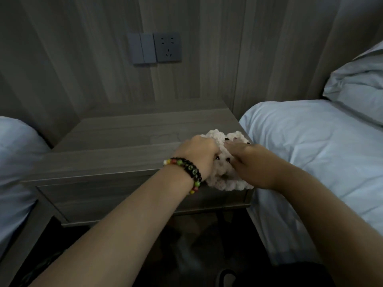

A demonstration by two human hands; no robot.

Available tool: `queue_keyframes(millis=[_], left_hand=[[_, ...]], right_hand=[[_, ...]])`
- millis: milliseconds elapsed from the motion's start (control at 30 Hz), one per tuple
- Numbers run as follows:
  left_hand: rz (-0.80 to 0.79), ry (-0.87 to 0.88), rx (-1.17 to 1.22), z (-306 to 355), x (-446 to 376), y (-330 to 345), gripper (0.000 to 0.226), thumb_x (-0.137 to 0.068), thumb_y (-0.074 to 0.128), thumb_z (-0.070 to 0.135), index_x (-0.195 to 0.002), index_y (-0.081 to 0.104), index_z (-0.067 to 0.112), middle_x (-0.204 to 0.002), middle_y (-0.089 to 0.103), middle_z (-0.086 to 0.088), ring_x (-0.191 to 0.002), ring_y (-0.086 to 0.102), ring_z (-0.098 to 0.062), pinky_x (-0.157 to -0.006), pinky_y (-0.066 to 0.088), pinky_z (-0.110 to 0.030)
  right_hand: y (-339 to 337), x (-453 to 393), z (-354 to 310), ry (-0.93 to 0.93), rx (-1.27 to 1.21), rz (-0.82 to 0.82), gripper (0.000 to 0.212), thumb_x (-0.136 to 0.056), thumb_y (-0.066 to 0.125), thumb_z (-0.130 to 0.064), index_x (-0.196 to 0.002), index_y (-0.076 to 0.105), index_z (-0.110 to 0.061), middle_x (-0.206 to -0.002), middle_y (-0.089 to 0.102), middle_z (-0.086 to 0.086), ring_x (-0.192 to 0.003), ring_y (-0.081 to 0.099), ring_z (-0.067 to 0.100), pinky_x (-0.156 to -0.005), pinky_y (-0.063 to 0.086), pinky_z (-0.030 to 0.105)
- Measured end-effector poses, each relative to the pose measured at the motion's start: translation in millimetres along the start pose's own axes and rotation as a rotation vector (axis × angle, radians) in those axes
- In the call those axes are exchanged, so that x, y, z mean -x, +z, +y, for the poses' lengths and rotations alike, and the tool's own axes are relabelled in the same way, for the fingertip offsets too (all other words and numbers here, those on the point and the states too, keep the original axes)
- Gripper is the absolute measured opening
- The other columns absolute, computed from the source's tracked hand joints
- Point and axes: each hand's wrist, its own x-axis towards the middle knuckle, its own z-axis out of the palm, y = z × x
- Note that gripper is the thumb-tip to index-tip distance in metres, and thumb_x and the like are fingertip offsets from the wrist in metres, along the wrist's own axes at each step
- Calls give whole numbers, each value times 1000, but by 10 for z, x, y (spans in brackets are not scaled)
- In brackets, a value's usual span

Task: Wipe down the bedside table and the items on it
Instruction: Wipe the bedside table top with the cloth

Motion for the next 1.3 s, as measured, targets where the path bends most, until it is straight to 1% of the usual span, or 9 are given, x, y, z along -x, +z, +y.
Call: queue_keyframes(millis=[100,200,333,433,600,767,900,1033,1300], left_hand=[[-60,-67,-15,-65,-208,-60,32,-93,49,7,-113,69,21,-112,62,-10,-101,60,-30,-84,52,-36],[-90,-50,-16,-206,-361,-96,35,-93,50,4,-116,68,22,-116,62,-11,-102,61,-30,-89,51,-38],[-103,-23,-54,-434,-490,-121,39,-93,50,3,-121,66,26,-123,62,-8,-112,57,-29,-96,47,-37],[-113,-11,-64,-584,-553,-135,42,-92,50,0,-122,65,26,-124,62,-6,-115,55,-28,-98,46,-37],[-79,-46,19,-790,-536,-192,34,-95,51,7,-120,67,23,-129,61,0,-120,53,-22,-100,44,-29],[-72,-68,38,-968,-420,-243,31,-94,53,10,-117,69,25,-126,63,1,-116,56,-20,-98,46,-29],[-51,-94,72,-1184,-201,-273,25,-94,56,14,-109,72,26,-118,68,2,-111,60,-20,-97,48,-35],[12,-118,90,-1332,56,-289,26,-93,57,14,-111,72,23,-119,68,2,-113,60,-19,-100,43,-27],[25,-171,21,-1520,485,-428,25,-91,59,12,-108,73,24,-110,72,-1,-105,64,-22,-90,47,-27]], right_hand=[[-18,-191,-30,78,-7,-56,10,-91,39,-16,-89,48,-13,-94,55,7,-88,52,26,-83,43,39],[-18,-437,-117,160,-3,-115,4,-94,40,-17,-92,41,-14,-100,50,8,-90,46,19,-77,32,29],[32,-685,-226,202,69,-150,30,-99,36,-16,-122,44,3,-129,47,23,-116,45,31,-90,34,33],[79,-812,-280,204,87,-130,34,-100,35,-19,-126,42,3,-131,46,23,-121,44,33,-91,34,31],[119,-997,-385,189,49,-153,29,-99,37,-21,-119,48,-3,-129,49,18,-115,49,30,-80,32,28],[174,-1075,-515,128,-25,-128,12,-97,38,-23,-94,47,-15,-117,53,10,-99,48,22,-77,31,28],[286,-1122,-695,43,-48,-105,27,-96,38,-21,-70,30,-26,-103,46,7,-96,44,21,-78,28,27],[386,-1160,-882,-45,-20,-85,10,-95,39,-20,-94,45,-13,-120,53,13,-113,48,27,-89,35,31],[537,-1133,-1296,-170,88,-2,37,-97,35,-24,-122,49,0,-130,51,19,-120,46,31,-104,35,38]])
